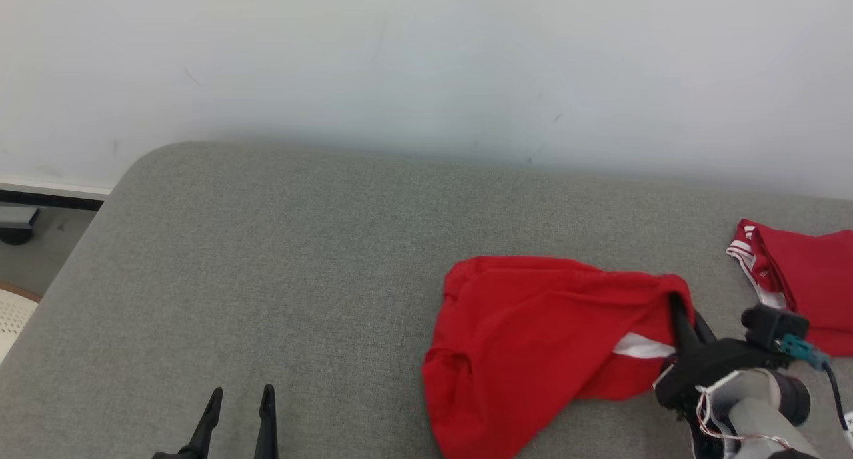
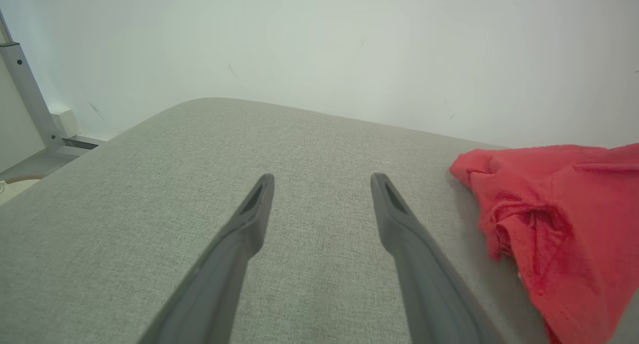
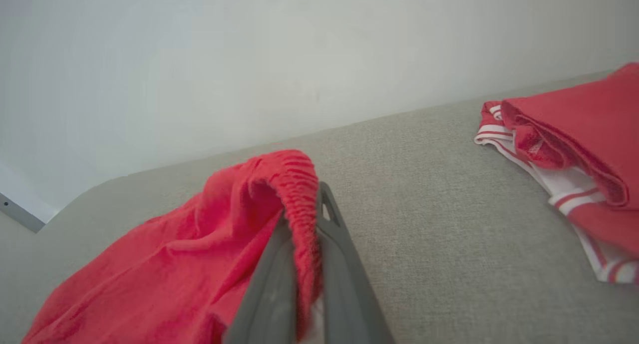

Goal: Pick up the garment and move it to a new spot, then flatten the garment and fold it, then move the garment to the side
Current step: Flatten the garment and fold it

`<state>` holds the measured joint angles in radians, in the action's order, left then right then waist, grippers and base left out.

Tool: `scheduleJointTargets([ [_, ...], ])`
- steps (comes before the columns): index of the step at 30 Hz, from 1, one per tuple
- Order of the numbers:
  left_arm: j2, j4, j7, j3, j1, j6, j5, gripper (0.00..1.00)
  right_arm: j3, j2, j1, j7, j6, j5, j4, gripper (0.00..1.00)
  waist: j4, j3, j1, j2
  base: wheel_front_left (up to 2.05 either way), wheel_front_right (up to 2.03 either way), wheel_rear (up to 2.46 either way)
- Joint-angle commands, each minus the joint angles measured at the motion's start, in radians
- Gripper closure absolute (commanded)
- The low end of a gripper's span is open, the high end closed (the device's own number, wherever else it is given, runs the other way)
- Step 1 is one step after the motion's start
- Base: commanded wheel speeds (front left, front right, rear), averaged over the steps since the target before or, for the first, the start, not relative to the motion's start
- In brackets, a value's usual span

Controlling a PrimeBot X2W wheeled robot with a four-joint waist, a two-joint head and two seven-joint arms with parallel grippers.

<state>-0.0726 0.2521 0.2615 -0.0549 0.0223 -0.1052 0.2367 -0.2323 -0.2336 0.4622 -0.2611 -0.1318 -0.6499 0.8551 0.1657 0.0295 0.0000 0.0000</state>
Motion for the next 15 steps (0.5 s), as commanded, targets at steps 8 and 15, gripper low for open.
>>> scheduleJointTargets([
  [8, 0.014, 0.017, 0.002, 0.010, 0.016, -0.011, -0.005, 0.00, 0.060, 0.003, -0.064, 0.050, 0.003, 0.070, 0.035, 0.61, -0.012, -0.010, 0.0000, 0.0000, 0.00, 0.00, 0.00],
  [15, 0.018, 0.020, 0.002, 0.004, -0.003, -0.017, -0.009, 0.00, 0.116, 0.025, -0.093, 0.013, 0.003, 0.137, -0.033, 0.00, -0.028, -0.012, 0.0000, 0.0000, 0.00, 0.00, 0.00],
])
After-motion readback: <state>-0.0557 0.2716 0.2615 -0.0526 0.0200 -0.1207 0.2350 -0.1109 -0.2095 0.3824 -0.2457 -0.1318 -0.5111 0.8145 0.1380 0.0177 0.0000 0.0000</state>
